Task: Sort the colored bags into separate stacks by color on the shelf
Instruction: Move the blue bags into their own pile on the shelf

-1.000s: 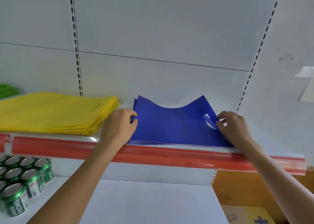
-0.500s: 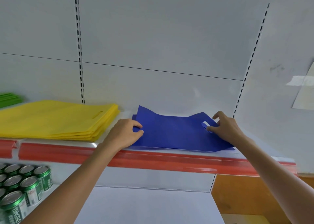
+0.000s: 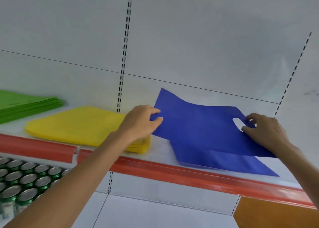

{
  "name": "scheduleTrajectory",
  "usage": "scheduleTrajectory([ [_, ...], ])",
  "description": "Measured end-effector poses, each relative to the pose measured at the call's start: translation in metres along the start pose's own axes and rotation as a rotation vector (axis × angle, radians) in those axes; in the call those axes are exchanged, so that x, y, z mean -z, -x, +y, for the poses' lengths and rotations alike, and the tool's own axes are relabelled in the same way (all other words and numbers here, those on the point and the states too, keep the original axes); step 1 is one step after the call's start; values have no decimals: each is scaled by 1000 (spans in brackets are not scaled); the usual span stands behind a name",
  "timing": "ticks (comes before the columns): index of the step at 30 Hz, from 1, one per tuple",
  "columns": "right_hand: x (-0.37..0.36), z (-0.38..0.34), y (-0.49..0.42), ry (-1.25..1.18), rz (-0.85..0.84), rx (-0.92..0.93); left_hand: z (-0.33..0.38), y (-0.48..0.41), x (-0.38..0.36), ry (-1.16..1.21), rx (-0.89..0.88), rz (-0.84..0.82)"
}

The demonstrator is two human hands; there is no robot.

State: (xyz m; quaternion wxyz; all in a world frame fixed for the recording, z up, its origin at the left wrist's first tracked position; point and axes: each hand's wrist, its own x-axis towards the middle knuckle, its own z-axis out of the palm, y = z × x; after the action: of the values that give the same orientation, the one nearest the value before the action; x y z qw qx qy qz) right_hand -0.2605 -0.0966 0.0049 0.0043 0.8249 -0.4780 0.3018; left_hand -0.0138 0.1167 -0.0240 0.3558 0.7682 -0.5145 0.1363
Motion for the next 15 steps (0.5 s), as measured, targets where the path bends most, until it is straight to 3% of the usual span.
scheduleTrajectory([
  [4,-7,-78,30,-16,44,35,-69,22,57,78,53,39],
  [15,-59,-315,97,2,-38,92,-262,76,207,-8,207,56],
])
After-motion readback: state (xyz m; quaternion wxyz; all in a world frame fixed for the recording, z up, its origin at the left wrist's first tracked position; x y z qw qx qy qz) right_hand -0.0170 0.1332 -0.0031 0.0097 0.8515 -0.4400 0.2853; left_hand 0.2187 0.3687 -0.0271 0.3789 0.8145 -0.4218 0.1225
